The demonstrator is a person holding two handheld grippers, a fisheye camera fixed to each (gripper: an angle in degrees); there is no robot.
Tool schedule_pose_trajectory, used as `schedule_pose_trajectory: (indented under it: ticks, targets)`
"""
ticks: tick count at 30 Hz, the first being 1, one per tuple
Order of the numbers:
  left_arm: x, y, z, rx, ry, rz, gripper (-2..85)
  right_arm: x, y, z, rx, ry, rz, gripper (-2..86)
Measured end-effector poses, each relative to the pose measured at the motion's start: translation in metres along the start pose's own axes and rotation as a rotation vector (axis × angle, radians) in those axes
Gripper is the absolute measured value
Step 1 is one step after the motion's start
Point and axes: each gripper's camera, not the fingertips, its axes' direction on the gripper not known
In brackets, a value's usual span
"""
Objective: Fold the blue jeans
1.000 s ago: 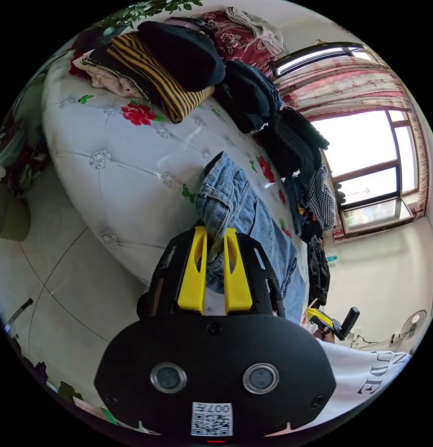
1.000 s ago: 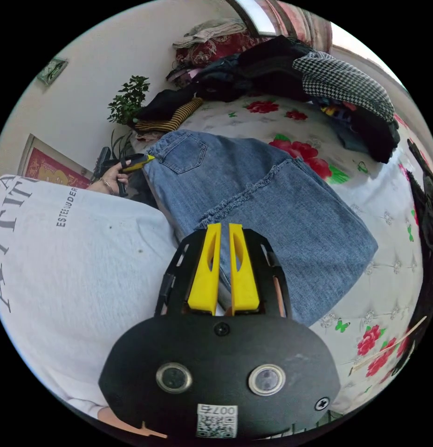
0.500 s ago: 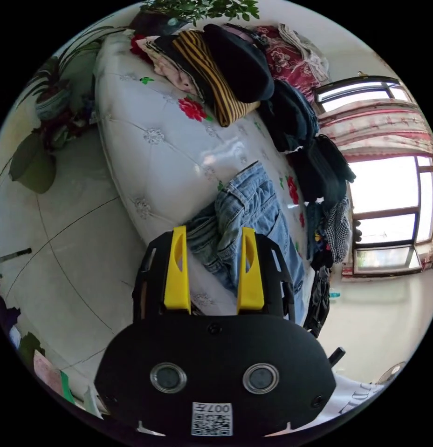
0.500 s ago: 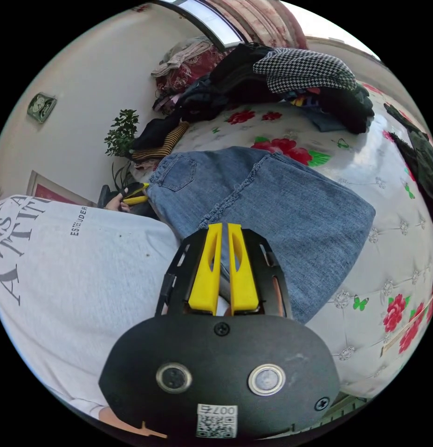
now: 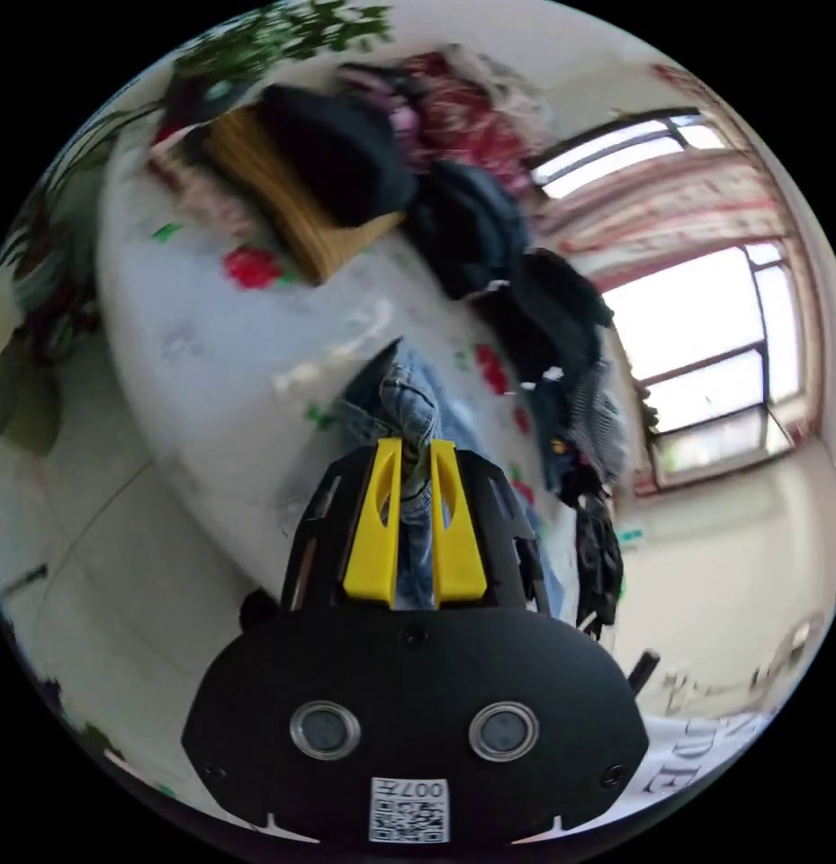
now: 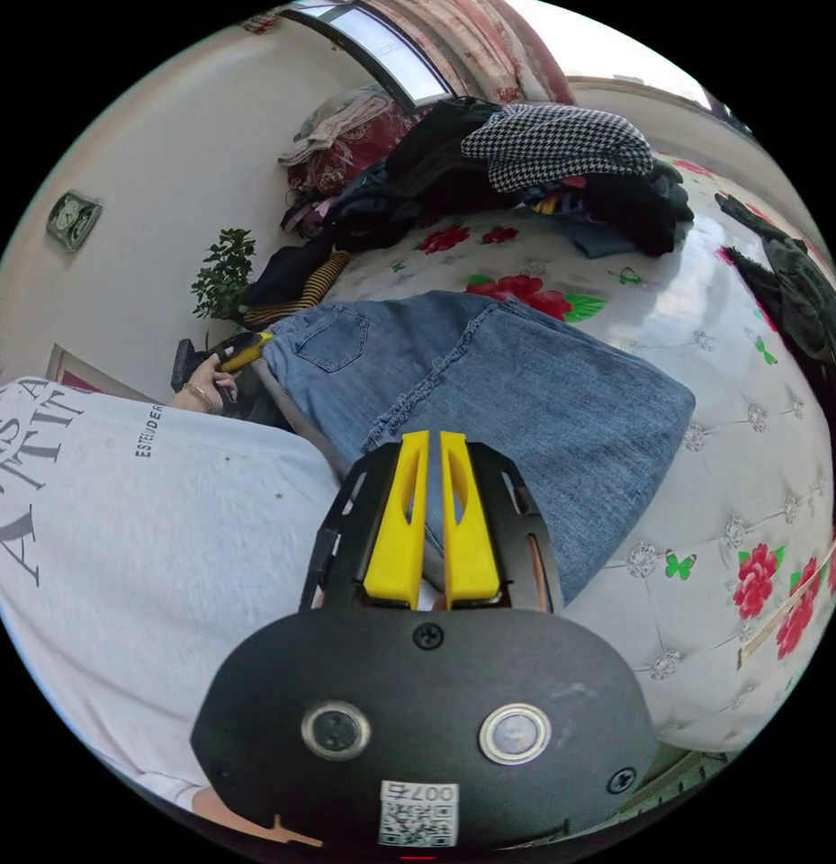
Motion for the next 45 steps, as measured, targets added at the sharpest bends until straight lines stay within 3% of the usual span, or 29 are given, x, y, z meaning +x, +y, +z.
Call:
schedule_pose_trajectory:
  ticks: [6, 8, 10, 13, 16, 20, 25, 27, 32, 35, 38, 41, 45]
  targets:
    - [0.199, 0.030, -0.006, -0.124, 0.290, 0.782, 5.1, 0.028, 0.012, -0.059, 0.102, 0.070, 0.083, 0.8]
    - [0.256, 0.070, 0.009, -0.258, 0.414, 1.017, 5.5, 0.043, 0.021, -0.081, 0.149, 0.094, 0.135, 1.1]
    - [0.306, 0.140, 0.052, -0.521, 0.543, 1.241, 6.4, 0.068, 0.040, -0.106, 0.219, 0.094, 0.231, 1.9]
    - [0.315, 0.217, 0.123, -0.855, 0.581, 1.270, 8.7, 0.103, 0.072, -0.129, 0.313, 0.052, 0.380, 3.5]
    - [0.291, 0.233, 0.152, -0.939, 0.517, 1.192, 9.2, 0.136, 0.107, -0.140, 0.377, -0.047, 0.527, 5.0]
    - [0.243, 0.190, 0.144, -0.825, 0.392, 1.050, 9.6, 0.154, 0.134, -0.137, 0.397, -0.085, 0.598, 6.9]
    - [0.137, 0.110, 0.134, -0.659, 0.230, 0.622, 12.4, 0.174, 0.135, -0.116, 0.351, -0.139, 0.643, 9.4]
    - [0.118, 0.104, 0.136, -0.642, 0.202, 0.575, 13.5, 0.183, 0.131, -0.105, 0.313, -0.152, 0.657, 9.6]
    - [0.112, 0.134, 0.196, -0.856, 0.212, 0.586, 15.1, 0.198, 0.111, -0.069, 0.200, -0.223, 0.634, 7.6]
    - [0.123, 0.153, 0.236, -0.989, 0.306, 0.558, 7.9, 0.197, 0.092, -0.056, 0.098, -0.219, 0.646, 4.6]
    - [0.165, 0.151, 0.225, -0.949, 0.301, 0.696, 4.7, 0.180, 0.064, -0.082, 0.133, -0.256, 0.508, 2.6]
    - [0.228, 0.134, 0.195, -0.901, 0.413, 0.835, 4.2, 0.151, 0.012, -0.132, 0.168, -0.194, 0.349, 1.4]
    - [0.323, 0.070, 0.154, -0.748, 0.543, 1.019, 4.3, 0.127, -0.081, -0.234, 0.366, -0.150, 0.133, 1.1]
